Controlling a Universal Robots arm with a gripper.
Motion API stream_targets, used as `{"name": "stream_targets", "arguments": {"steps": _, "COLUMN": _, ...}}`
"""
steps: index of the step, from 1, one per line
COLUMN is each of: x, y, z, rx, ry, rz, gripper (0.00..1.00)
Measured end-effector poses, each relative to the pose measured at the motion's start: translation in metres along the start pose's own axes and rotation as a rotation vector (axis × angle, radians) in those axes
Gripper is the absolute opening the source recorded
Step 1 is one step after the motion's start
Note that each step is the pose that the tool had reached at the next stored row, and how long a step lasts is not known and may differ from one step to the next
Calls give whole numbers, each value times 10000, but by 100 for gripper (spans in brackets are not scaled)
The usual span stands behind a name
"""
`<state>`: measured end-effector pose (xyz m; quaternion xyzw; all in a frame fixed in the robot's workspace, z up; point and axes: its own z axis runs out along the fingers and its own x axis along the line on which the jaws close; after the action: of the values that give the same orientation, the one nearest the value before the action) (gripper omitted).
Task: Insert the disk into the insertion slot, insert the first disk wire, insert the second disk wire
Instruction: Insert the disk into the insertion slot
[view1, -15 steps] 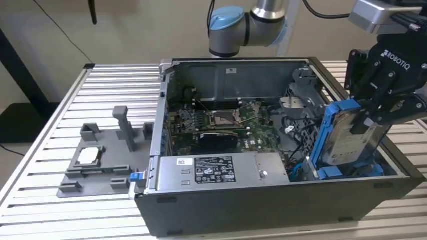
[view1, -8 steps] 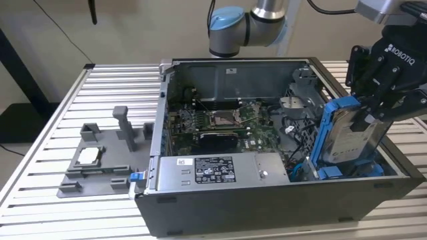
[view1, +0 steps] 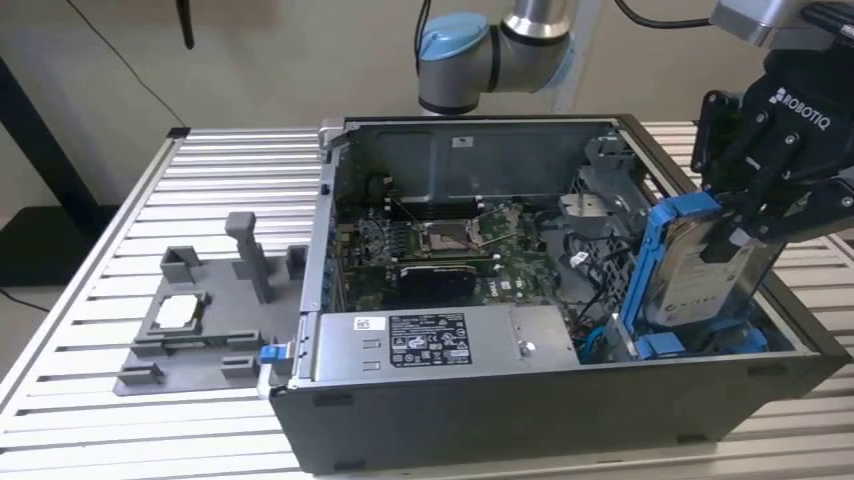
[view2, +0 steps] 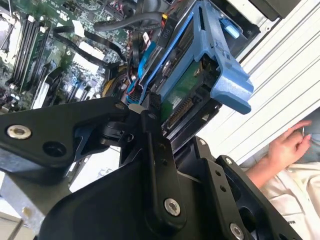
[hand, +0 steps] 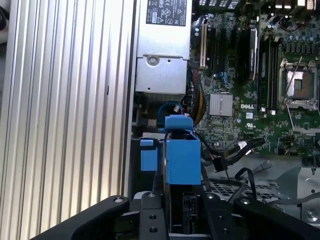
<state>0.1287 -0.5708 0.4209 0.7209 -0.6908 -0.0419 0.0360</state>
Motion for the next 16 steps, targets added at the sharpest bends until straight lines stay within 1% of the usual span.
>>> {"name": "stream_targets", "arguments": {"steps": 1, "x": 1, "y": -7, "z": -1, "rx": -38, "ry": -1, "rz": -2, "gripper": 31}}
{"name": "stream_targets", "arguments": {"steps": 2, "x": 2, "y": -22, "z": -2, "rx": -174, "ry": -7, "rz": -1, "gripper": 31}}
{"name": "stream_targets", "arguments": {"steps": 3, "x": 2, "y": -41, "z": -4, "rx": -363, "ry": -15, "rz": 3, "gripper": 31}}
{"name": "stream_targets", "arguments": {"steps": 4, "x": 3, "y": -60, "z": -7, "rx": -530, "ry": -22, "rz": 3, "gripper": 31}}
{"name": "stream_targets", "arguments": {"steps": 5, "x": 4, "y": -80, "z": -8, "rx": -654, "ry": -29, "rz": 3, "gripper": 31}}
{"name": "stream_targets", "arguments": {"steps": 6, "x": 4, "y": -94, "z": -11, "rx": -717, "ry": -31, "rz": 4, "gripper": 31}}
{"name": "stream_targets", "arguments": {"steps": 10, "x": 4, "y": -97, "z": -11, "rx": -724, "ry": -32, "rz": 5, "gripper": 31}}
{"name": "stream_targets", "arguments": {"steps": 12, "x": 6, "y": -97, "z": -17, "rx": -726, "ry": -48, "rz": 2, "gripper": 31}}
{"name": "stream_targets", "arguments": {"steps": 14, "x": 7, "y": -122, "z": -42, "rx": -779, "ry": -93, "rz": -5, "gripper": 31}}
{"name": "stream_targets", "arguments": {"steps": 16, "x": 8, "y": -174, "z": -71, "rx": -820, "ry": -165, "rz": -14, "gripper": 31}}
